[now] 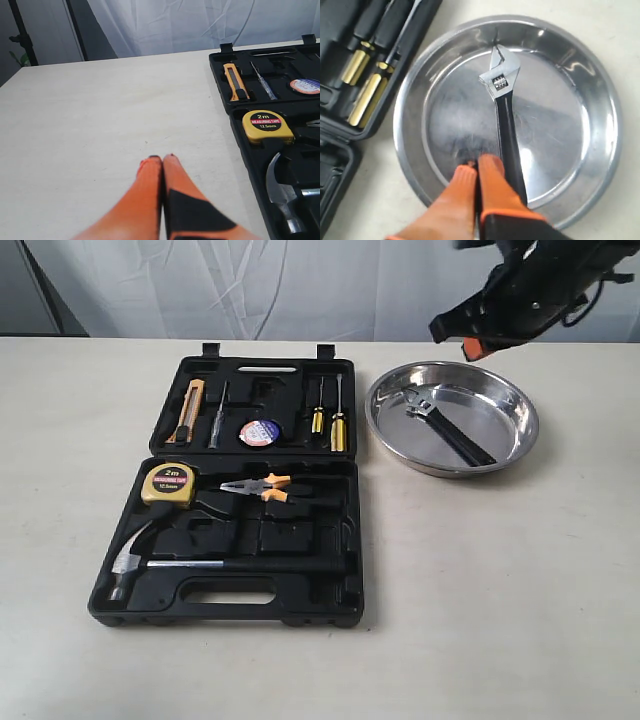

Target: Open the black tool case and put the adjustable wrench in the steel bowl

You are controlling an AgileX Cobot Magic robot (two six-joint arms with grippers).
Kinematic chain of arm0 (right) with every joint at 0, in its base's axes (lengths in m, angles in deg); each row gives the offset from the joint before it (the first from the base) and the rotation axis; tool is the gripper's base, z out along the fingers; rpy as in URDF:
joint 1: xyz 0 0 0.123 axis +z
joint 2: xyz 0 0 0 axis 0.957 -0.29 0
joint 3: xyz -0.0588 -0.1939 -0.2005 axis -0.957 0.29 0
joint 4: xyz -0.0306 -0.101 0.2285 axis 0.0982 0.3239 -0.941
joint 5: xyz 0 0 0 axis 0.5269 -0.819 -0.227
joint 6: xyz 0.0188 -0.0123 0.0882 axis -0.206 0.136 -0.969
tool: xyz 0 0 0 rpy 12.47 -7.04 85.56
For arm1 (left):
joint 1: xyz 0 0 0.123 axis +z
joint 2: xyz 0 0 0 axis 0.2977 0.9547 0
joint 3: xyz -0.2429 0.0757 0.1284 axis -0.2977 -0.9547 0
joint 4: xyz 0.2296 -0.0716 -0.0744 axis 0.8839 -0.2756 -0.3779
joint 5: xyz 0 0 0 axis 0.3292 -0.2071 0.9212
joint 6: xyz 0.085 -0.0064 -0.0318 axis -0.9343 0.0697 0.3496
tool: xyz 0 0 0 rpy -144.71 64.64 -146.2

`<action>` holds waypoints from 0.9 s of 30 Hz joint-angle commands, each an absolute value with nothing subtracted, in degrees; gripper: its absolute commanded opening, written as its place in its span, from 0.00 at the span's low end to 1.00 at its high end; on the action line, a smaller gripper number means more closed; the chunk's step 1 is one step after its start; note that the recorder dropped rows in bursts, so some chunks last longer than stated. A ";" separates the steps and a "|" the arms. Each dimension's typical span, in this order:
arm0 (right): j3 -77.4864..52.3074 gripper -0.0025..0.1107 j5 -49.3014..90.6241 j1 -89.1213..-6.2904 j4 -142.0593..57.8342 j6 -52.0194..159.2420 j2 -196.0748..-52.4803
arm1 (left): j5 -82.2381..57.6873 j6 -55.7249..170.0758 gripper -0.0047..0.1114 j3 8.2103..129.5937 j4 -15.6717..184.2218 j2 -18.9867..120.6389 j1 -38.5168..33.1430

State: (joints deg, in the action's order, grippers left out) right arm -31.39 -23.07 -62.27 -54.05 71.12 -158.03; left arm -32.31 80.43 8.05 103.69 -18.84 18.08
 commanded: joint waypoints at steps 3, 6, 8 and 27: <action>-10.05 0.01 -13.09 -62.10 -55.56 69.41 -133.25 | -31.73 80.53 0.04 8.21 103.81 -18.99 18.30; -1.80 0.01 -12.19 -61.68 -58.92 69.41 -121.68 | -31.73 80.53 0.04 8.21 103.81 -18.99 18.30; 3.30 0.01 -13.53 -61.68 -62.42 69.41 -115.54 | -31.73 80.53 0.04 8.21 103.81 -18.99 18.30; 15.16 0.01 -26.63 -61.82 -66.32 71.66 -87.20 | -31.73 80.53 0.04 8.21 103.81 -18.99 18.30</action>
State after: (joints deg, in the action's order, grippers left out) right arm 13.46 -34.49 -61.91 -67.38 69.65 -90.36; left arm -32.31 80.43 8.05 103.69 -18.84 18.08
